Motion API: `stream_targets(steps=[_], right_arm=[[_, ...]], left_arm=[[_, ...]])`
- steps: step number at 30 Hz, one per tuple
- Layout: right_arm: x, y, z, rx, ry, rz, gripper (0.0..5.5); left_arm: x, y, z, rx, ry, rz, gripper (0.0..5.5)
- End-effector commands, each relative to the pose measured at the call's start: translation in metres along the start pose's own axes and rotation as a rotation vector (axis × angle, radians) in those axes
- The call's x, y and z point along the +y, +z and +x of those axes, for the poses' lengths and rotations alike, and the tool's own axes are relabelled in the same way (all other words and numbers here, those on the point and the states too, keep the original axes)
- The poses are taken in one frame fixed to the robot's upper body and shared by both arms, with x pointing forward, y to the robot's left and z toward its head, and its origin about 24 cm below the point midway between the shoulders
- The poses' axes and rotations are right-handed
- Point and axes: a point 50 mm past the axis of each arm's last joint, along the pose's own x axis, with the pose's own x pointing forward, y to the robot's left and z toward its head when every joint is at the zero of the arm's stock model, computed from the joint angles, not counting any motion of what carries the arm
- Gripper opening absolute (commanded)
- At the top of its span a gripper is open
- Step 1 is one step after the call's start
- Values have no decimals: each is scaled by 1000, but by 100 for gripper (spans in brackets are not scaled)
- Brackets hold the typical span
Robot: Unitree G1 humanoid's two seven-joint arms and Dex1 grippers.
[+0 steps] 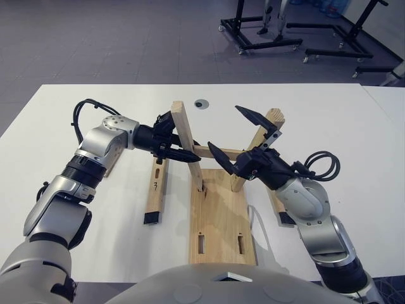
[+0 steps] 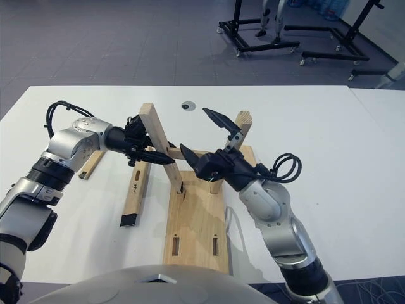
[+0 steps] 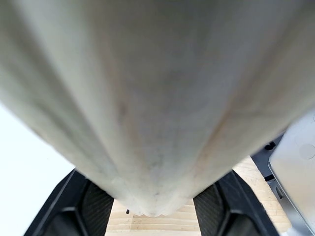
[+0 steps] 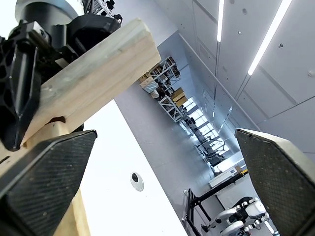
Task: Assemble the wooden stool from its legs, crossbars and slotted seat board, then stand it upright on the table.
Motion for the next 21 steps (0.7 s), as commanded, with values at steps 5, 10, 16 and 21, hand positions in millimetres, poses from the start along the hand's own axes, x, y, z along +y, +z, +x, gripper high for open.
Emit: stream_targets(steps=[5,10,16,21], right_arm=[[14,-3,14,46,50,-91,517],[20,-9,18,149,26,-94,517],[32,-21,17,266,106,-98,517],[41,-25,10,329,175,-80,517]], left_arm=[[-14,-109,19,475,8,-263,201],[-14,-115,25,569,-5,-220,201],[-15,-122,28,639,-17,-192,201],[-18,-130,26,700,-27,-175,201]])
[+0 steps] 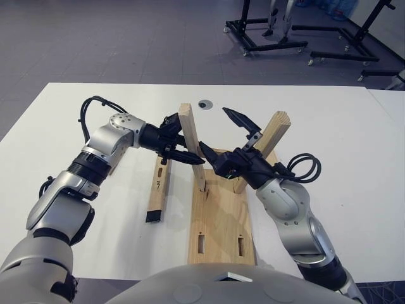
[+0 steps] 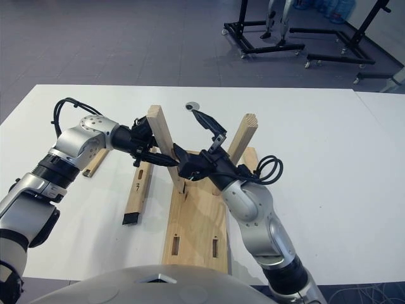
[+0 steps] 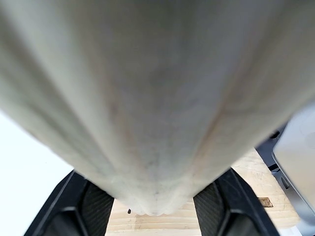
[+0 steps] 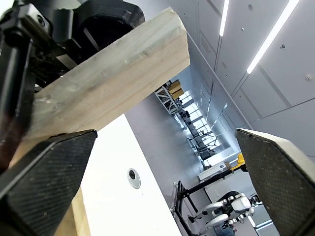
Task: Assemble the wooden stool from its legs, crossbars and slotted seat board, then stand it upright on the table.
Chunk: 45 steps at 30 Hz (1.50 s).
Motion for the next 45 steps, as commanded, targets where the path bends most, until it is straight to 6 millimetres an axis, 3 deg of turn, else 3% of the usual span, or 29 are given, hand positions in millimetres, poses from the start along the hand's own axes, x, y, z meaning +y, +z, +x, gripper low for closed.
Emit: stream_targets(steps=[1,3,8,11,14,16,18,20,23,29,31,34,38,42,45], right_arm=[[23,-27,-5,222,181,22,517],[11,-22,-2,194,118,41,517],[-56,3,8,20,-264,48,517],[-75,11,10,-12,-364,45,517],[-60,6,12,15,-256,16,517],[-18,-9,10,106,31,-2,517],[26,-26,-7,213,333,-29,517],[44,-36,-24,291,508,-28,517],[49,-42,-34,353,619,-38,517],[42,-36,-28,335,596,-23,517],[27,-36,-17,314,454,-43,517],[-31,-14,14,149,32,38,517],[-97,1,23,-29,-296,245,517],[-140,-14,19,-24,-465,372,517],[-144,-48,7,46,-415,608,517]], left_arm=[[-31,-134,21,663,-20,-254,201],[-33,-136,22,657,-23,-261,201],[-34,-138,22,632,-8,-276,201],[-33,-137,23,625,-3,-276,201],[-32,-136,24,617,-4,-276,201],[-32,-135,24,616,-6,-276,201],[-32,-135,24,617,-10,-276,201],[-33,-135,24,617,-11,-278,201],[-34,-135,24,619,-15,-278,201],[-34,-136,24,634,-24,-272,201],[-34,-136,24,638,-26,-270,201],[-34,-139,22,645,-23,-271,201],[-34,-140,21,647,-17,-269,201],[-32,-139,21,654,-21,-257,201],[-30,-136,22,614,-2,-270,201]])
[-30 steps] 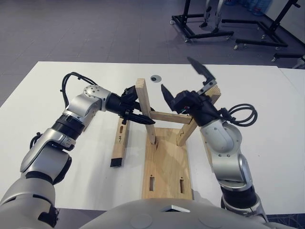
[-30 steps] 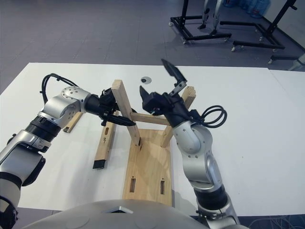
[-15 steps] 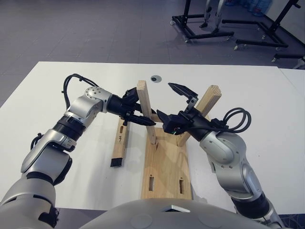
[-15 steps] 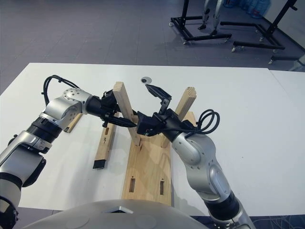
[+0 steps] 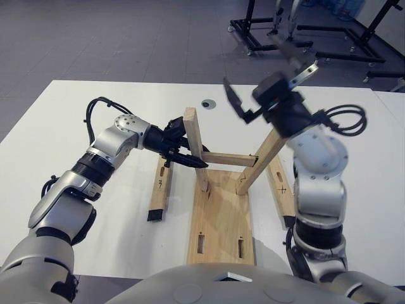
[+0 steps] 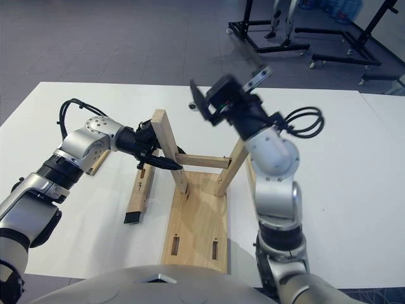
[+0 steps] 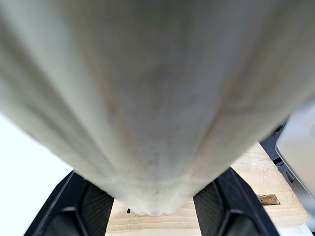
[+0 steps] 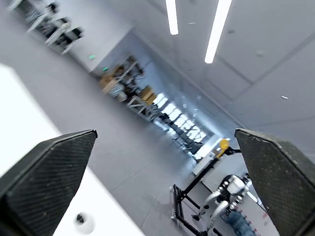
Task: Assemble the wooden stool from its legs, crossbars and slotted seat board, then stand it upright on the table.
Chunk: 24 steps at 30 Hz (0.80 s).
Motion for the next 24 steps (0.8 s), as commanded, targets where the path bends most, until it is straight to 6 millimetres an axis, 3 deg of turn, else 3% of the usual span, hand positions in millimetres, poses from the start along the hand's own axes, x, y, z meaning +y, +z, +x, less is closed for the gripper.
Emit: stream_targets(steps=[1,4,10,11,19,24], right_arm=[[-46,-42,-7,127,-107,419,517],[-56,-62,-22,163,-189,542,517],[-55,-80,-33,215,-220,579,517],[-57,-82,-34,218,-231,578,517],[-63,-85,-39,202,-302,533,517],[-61,-88,-41,205,-292,553,517]], left_arm=[[-36,-131,16,572,13,-331,201],[-30,-122,19,477,48,-350,201],[-24,-116,9,467,92,-293,201],[-23,-115,7,463,103,-290,237],[-12,-108,-1,480,187,-234,356],[-7,-91,-18,425,281,-208,382]])
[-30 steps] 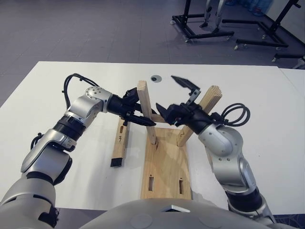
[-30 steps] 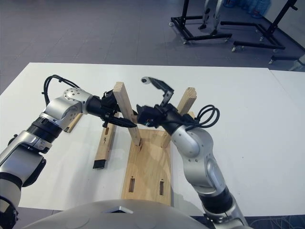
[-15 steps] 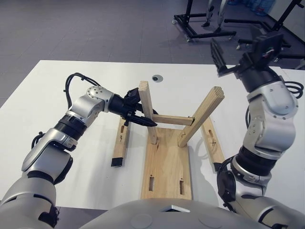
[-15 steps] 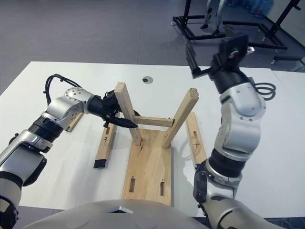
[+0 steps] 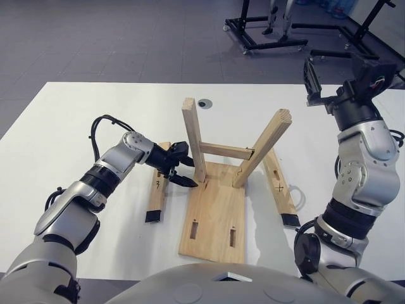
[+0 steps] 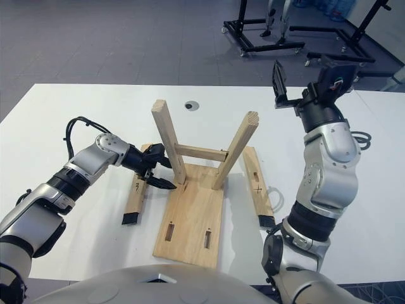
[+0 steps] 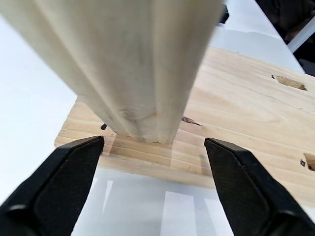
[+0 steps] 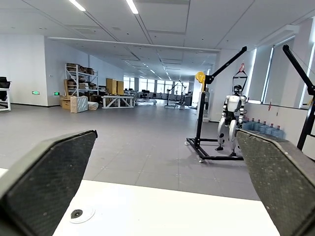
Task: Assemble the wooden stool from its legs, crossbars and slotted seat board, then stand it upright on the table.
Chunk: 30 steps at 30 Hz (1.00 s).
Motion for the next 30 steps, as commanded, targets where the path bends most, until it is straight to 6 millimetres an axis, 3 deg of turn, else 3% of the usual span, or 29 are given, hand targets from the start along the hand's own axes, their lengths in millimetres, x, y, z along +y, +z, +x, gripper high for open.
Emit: stream_targets(steps=[1,4,9,12,15,19,22,24,30], right_arm=[[-2,-6,-3,22,14,15,517],[-6,-10,-5,41,8,45,517],[-11,-17,-4,73,11,42,517],[-12,-18,-5,87,32,45,517],[-15,-22,-15,111,118,161,517],[-19,-32,-37,193,310,344,517],[-19,-38,-52,255,412,410,517],[-18,-43,-57,297,457,412,517],[-16,-46,-50,308,496,399,517]], left_arm=[[-5,-38,-20,127,124,-148,382],[-10,-24,-44,33,181,-127,382],[-27,-6,-67,-106,257,-96,382],[-36,3,-92,-220,409,-83,382],[-44,9,-111,-345,575,-105,382],[-63,1,-128,-416,736,-158,382],[-50,-4,-130,-490,907,-253,382],[-38,2,-120,-530,969,-257,382],[-5,15,-99,-562,1104,-267,382]])
